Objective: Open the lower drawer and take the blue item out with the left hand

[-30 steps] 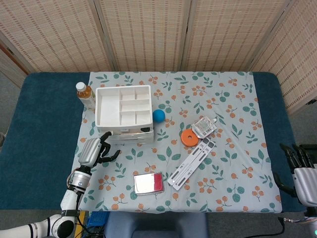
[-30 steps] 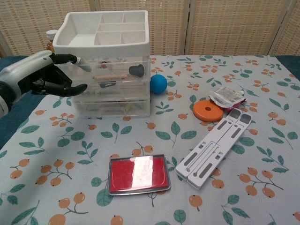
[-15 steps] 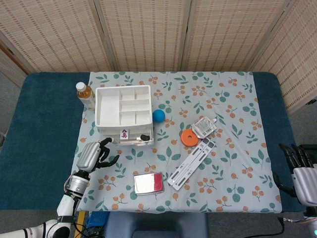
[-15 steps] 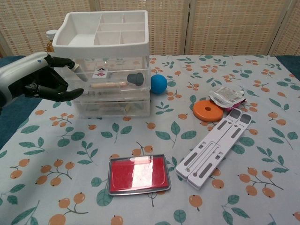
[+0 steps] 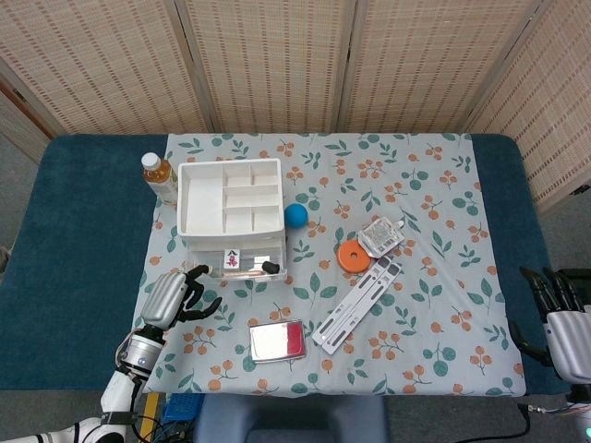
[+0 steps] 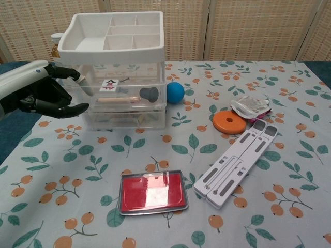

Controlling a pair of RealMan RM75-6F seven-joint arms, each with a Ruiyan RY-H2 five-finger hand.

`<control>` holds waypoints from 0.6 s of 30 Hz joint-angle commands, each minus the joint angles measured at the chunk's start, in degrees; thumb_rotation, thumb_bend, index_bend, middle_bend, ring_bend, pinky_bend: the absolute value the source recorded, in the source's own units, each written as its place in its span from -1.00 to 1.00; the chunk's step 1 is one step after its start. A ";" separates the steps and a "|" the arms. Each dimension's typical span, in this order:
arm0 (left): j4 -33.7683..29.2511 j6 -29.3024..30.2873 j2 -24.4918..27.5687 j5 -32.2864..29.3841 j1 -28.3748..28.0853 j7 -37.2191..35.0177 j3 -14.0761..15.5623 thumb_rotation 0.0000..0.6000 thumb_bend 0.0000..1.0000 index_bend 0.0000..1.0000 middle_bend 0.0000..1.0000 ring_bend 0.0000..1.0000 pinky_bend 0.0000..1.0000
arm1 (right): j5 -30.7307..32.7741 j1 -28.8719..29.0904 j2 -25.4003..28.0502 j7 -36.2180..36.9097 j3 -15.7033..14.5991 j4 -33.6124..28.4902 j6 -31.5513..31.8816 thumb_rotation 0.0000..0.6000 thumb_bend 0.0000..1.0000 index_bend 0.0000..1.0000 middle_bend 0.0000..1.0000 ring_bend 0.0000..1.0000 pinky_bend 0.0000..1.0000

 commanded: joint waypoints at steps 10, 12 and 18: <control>-1.65 1.12 0.51 1.16 1.19 -0.07 1.25 1.00 -0.41 -0.15 0.85 1.00 1.00 | 0.12 -0.06 -0.16 0.31 0.01 0.28 0.02 1.00 -0.14 -1.00 -0.77 -1.00 -0.95; -1.78 1.17 0.55 1.22 1.30 0.09 1.39 1.00 -0.41 -0.14 0.85 1.00 1.00 | 0.08 -0.05 -0.18 0.32 0.02 0.34 0.06 1.00 -0.14 -1.00 -0.77 -1.00 -0.95; -2.41 1.35 0.71 1.40 1.57 0.10 1.54 1.00 -0.41 -0.14 0.85 1.00 1.00 | 0.21 0.04 -0.21 0.42 0.07 0.42 -0.14 1.00 -0.14 -1.00 -0.77 -1.00 -0.95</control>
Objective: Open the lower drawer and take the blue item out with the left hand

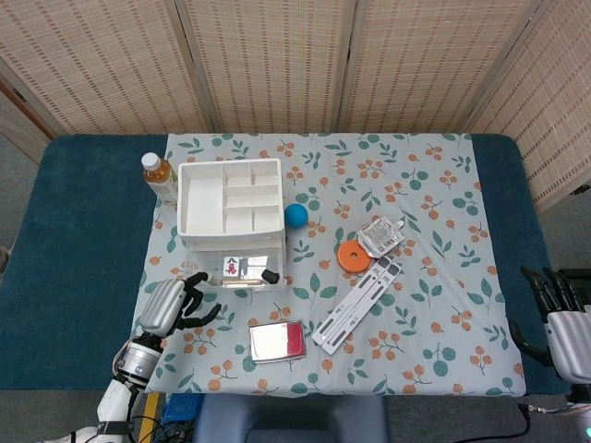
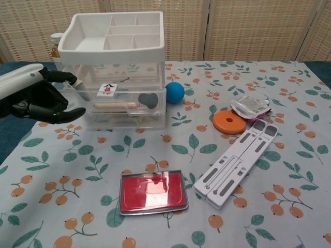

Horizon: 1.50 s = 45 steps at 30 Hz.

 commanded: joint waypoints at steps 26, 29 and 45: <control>-3.05 1.76 3.92 3.41 2.17 2.19 2.66 1.00 -0.41 -0.48 0.85 1.00 1.00 | -0.50 0.48 2.41 -1.24 0.78 -1.68 0.65 1.00 -0.14 -1.00 -0.77 -1.00 -0.95; -4.66 2.11 6.64 5.81 2.28 3.76 3.52 1.00 -0.41 -0.47 0.85 1.00 1.00 | -0.57 0.38 3.14 -1.65 0.99 -2.23 1.12 1.00 -0.14 -1.00 -0.77 -1.00 -0.95; 2.78 -2.78 19.20 18.66 -8.66 2.53 -3.09 1.00 -0.41 -0.33 0.85 1.00 1.00 | -2.48 -0.77 5.87 -3.36 0.71 -5.46 3.74 1.00 -0.14 -1.00 -0.77 -1.00 -0.95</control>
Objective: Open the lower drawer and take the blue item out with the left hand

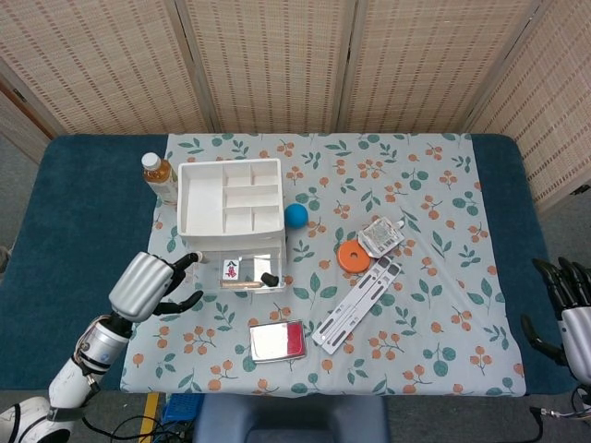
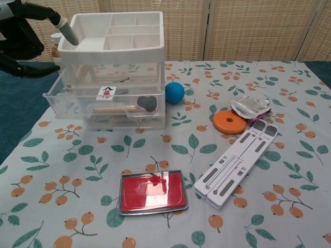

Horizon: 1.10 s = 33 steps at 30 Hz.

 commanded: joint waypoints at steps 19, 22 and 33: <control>32.33 -0.14 -3.54 25.35 -18.36 -6.11 4.70 1.00 -0.59 -0.33 0.85 1.00 1.00 | -0.51 -0.83 0.49 -1.87 -0.56 -1.84 0.53 1.00 -0.14 -1.00 -0.77 -1.00 -0.95; 34.65 0.54 -4.60 26.84 -19.91 -6.11 5.63 1.00 -0.67 -0.33 0.85 1.00 1.00 | -0.39 -0.86 0.33 -1.99 -0.61 -1.86 0.39 1.00 -0.14 -1.00 -0.77 -1.00 -0.95; 39.17 -1.29 -6.29 28.13 -24.80 -3.84 7.82 1.00 -0.68 -0.34 0.85 1.00 1.00 | 0.41 -1.15 0.05 -1.99 -0.60 -1.66 0.25 1.00 -0.14 -1.00 -0.77 -1.00 -0.95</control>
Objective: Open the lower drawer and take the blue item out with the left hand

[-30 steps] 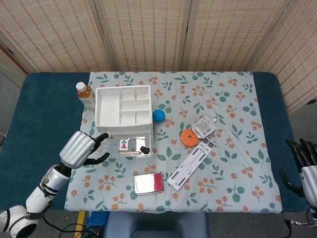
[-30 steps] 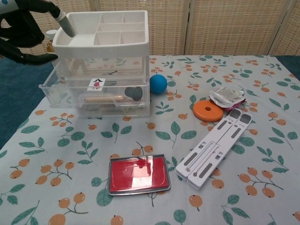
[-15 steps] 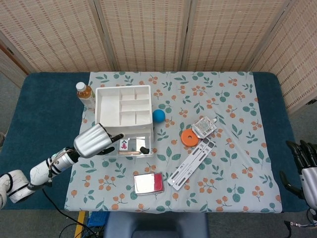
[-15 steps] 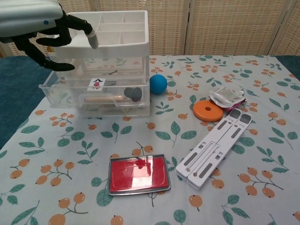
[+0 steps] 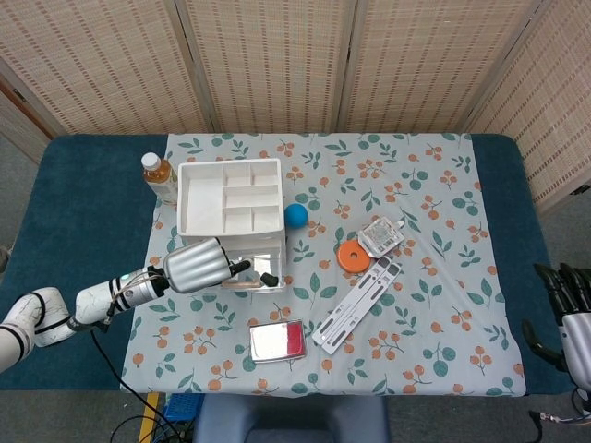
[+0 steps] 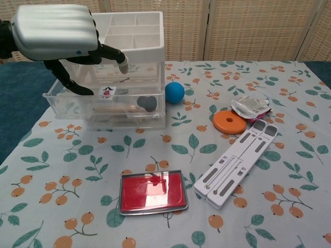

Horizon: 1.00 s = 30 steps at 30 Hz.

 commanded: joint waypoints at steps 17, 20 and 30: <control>-1.70 -5.66 0.85 -2.20 -4.09 4.79 3.36 1.00 -0.67 -0.38 0.84 1.00 1.00 | 1.12 0.31 -0.42 0.56 0.34 0.74 -1.03 1.00 -0.14 -1.00 -0.77 -1.00 -0.95; -2.01 -6.24 0.92 -2.54 -4.45 4.88 3.90 1.00 -0.68 -0.37 0.84 1.00 1.00 | 1.22 0.43 -0.52 0.59 0.40 0.82 -1.25 1.00 -0.14 -1.00 -0.77 -1.00 -0.95; -2.75 -7.75 0.58 -3.97 -5.31 5.65 4.89 1.00 -0.68 -0.35 0.84 1.00 1.00 | 1.63 0.48 -0.73 0.60 0.48 0.95 -1.52 1.00 -0.14 -1.00 -0.77 -1.00 -0.95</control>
